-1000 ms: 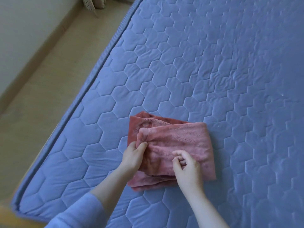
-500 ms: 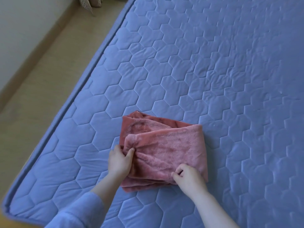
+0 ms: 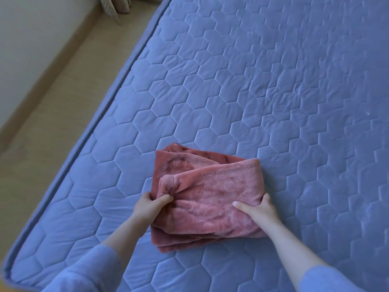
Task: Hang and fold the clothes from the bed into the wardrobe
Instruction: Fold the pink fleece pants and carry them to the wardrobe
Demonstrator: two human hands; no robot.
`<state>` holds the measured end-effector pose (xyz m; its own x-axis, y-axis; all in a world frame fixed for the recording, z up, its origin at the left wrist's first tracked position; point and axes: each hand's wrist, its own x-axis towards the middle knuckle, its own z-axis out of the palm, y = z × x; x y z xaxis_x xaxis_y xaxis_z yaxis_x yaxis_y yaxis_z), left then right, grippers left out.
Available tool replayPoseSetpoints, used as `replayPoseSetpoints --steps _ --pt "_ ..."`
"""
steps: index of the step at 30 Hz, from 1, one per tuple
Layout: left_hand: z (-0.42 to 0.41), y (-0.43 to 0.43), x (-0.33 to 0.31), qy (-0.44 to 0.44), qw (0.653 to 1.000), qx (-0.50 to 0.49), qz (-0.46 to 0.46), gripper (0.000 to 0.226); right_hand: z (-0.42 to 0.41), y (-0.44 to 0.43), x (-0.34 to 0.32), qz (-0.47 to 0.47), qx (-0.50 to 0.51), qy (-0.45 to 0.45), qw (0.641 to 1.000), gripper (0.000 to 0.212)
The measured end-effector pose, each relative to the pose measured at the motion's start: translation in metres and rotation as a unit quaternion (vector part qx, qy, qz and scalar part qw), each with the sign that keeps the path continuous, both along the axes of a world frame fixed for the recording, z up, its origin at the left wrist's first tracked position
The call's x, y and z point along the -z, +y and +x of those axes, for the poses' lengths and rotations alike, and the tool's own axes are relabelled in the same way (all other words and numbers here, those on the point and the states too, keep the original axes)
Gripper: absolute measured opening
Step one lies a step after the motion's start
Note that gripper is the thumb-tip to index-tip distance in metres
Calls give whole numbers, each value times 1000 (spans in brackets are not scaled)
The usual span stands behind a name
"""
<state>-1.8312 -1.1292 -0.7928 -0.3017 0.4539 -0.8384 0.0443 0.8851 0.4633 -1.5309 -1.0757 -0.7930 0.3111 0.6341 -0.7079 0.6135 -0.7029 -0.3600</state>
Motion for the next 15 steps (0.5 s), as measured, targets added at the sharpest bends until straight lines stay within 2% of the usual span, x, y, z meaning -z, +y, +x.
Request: replayPoseSetpoints --steps 3,7,12,15 --pt "4 1 -13 -11 1000 -6 23 64 3 3 1 29 30 -2 999 94" --pt "2 6 -46 -6 997 -36 73 55 -1 1 -25 76 73 40 994 60" --pt "7 11 -121 -7 993 -22 118 62 14 -2 -98 137 96 71 983 45" --pt "14 18 -177 -11 986 -15 163 56 25 5 -160 187 91 77 975 45"
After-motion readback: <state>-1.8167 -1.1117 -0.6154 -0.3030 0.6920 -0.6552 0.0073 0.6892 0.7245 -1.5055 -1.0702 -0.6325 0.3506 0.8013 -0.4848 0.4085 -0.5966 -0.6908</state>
